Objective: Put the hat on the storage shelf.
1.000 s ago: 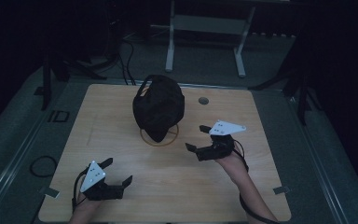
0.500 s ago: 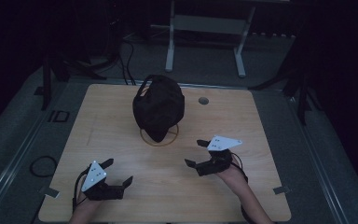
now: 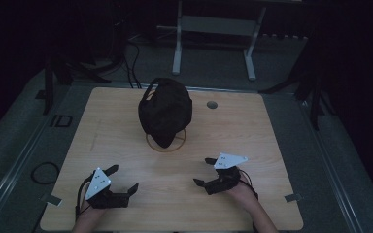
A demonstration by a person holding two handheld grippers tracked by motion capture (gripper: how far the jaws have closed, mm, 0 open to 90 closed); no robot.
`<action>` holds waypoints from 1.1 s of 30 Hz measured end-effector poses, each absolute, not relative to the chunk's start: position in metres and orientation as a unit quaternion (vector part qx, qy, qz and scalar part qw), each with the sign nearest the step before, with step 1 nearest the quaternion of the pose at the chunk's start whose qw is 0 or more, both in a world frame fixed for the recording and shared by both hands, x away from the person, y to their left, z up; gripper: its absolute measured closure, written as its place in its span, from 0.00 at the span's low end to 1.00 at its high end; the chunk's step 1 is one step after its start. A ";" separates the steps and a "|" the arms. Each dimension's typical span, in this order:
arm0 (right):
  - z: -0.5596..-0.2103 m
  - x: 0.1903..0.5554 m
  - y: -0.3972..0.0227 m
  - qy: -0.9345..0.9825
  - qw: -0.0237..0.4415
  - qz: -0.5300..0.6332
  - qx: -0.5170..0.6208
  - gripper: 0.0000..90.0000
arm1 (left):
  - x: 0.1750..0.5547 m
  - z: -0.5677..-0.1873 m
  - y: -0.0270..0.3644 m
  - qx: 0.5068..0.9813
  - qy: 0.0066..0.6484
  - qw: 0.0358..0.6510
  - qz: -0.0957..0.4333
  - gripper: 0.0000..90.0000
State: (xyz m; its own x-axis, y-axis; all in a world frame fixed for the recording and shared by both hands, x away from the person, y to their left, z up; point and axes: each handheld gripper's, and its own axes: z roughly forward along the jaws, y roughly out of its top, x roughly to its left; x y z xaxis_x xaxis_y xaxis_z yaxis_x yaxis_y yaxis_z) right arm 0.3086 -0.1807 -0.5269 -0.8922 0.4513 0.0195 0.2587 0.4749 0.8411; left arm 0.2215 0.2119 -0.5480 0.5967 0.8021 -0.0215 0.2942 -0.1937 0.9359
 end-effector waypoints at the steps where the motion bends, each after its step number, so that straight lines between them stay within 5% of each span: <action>1: -0.529 0.308 -0.182 0.852 0.100 0.470 0.210 0.14 | 0.222 -0.548 0.212 0.732 0.375 0.513 0.246 0.03; 33: -0.548 0.281 -0.240 0.840 0.106 0.462 0.263 0.14 | 0.223 -0.549 0.211 0.734 0.375 0.513 0.238 0.03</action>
